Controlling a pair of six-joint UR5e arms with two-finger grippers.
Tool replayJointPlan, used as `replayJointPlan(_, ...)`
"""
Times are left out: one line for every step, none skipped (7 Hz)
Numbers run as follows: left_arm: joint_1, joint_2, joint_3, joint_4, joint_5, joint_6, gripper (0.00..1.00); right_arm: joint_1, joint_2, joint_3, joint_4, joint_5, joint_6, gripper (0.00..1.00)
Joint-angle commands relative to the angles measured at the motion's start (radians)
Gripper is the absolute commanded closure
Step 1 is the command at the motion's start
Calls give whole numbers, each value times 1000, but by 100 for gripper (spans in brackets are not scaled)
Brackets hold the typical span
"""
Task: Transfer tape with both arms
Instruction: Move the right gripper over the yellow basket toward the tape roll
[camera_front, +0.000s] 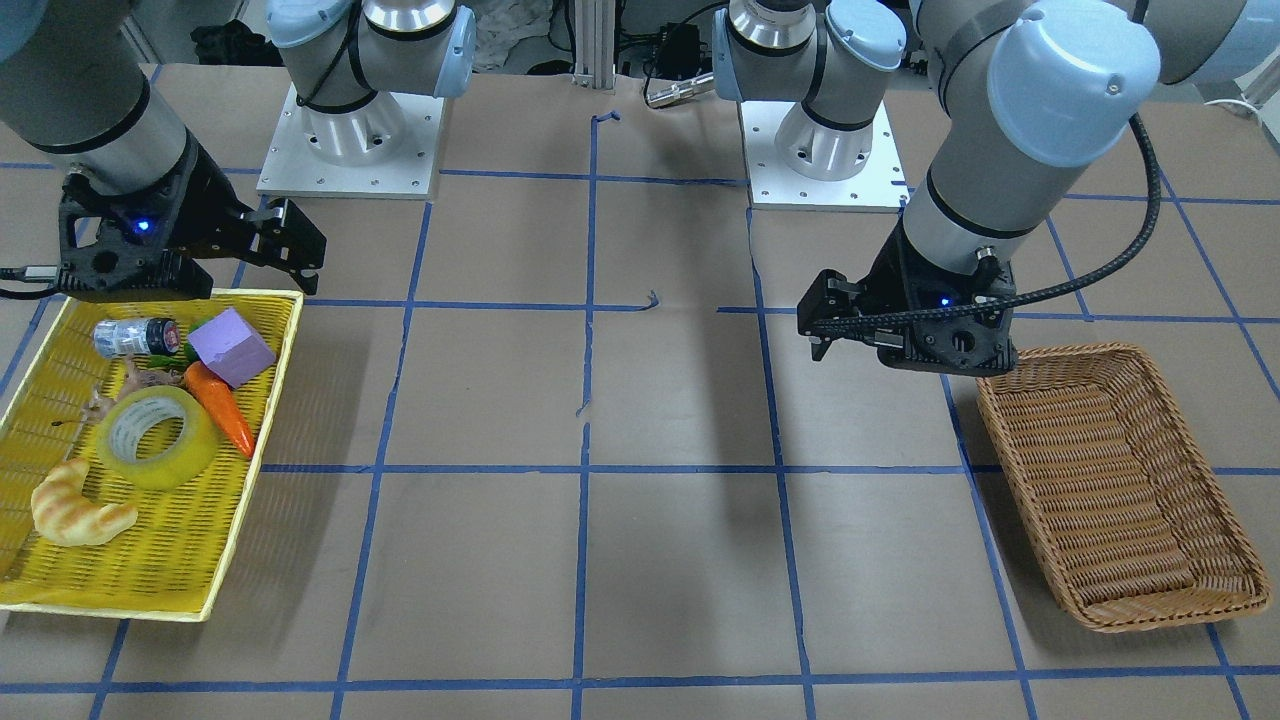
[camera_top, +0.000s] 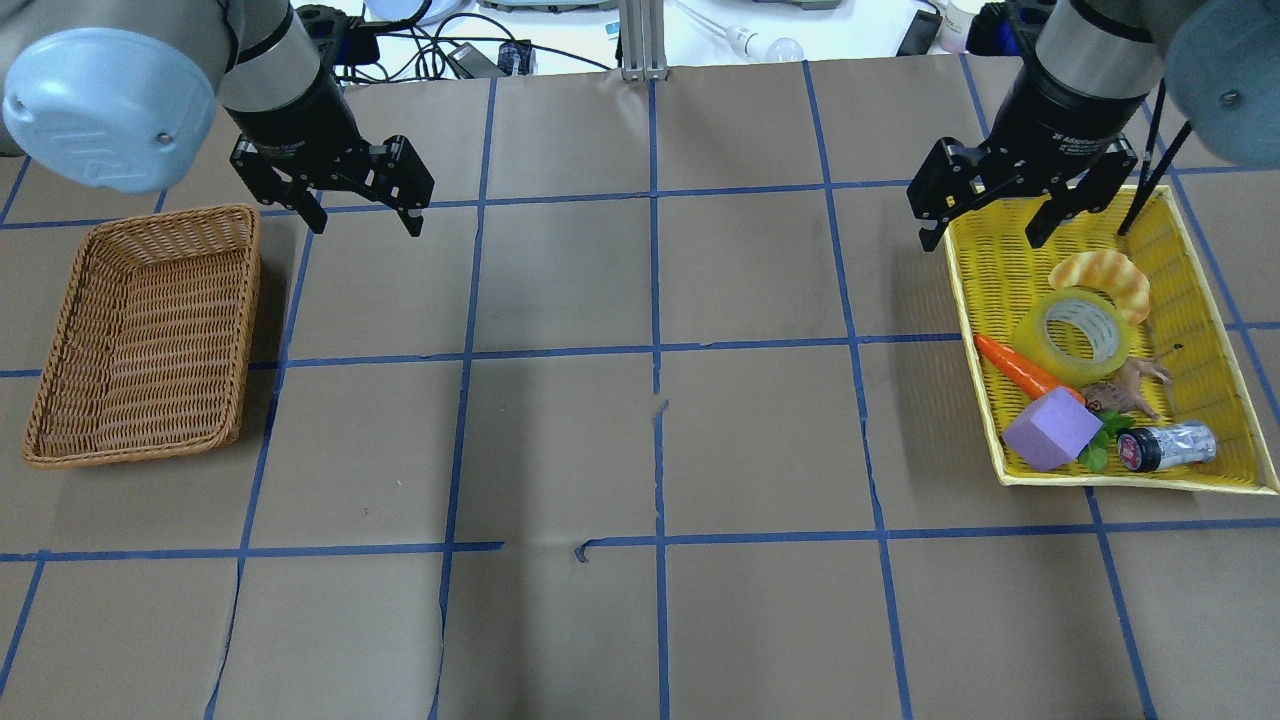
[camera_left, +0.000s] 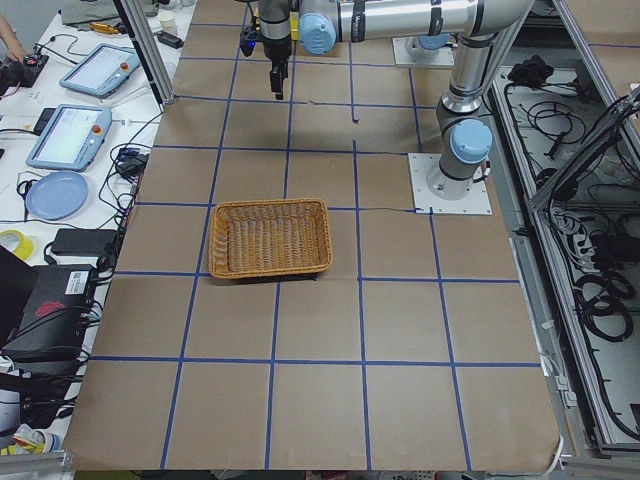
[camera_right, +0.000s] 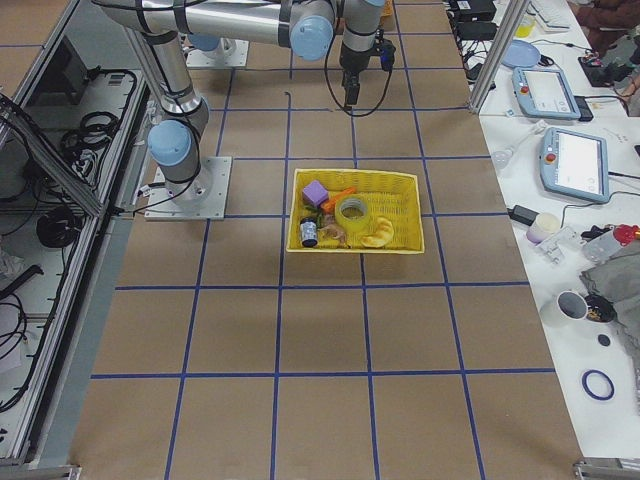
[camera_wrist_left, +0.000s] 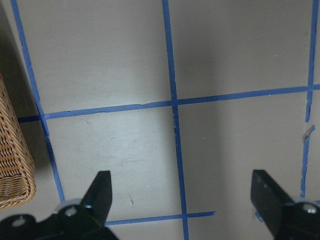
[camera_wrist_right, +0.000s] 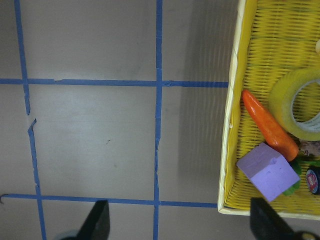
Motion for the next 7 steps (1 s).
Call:
replayJointPlan(1, -1, -9, 6, -2, -1, 0, 12, 3, 1, 1, 8, 0, 0)
replayJointPlan(-1, -1, -9, 6, -5, -5, 0, 47, 8, 3, -2, 4, 2, 0)
replayJointPlan(-1, -2, -9, 6, -3, -4, 0, 67, 14, 7, -11, -10, 3, 0)
replayJointPlan(-1, -1, -9, 6, -3, -4, 0, 69, 15, 7, -13, -9, 3, 0)
replayJointPlan(-1, -5, -9, 6, -3, -2, 0, 69, 17, 9, -17, 5, 33, 0)
replayJointPlan(-1, -10, -9, 6, -5, -1, 0, 69, 15, 9, -16, 10, 87, 0)
replayJointPlan(-1, -10, -12, 6, -5, -1, 0, 62, 18, 7, -30, -8, 97, 0)
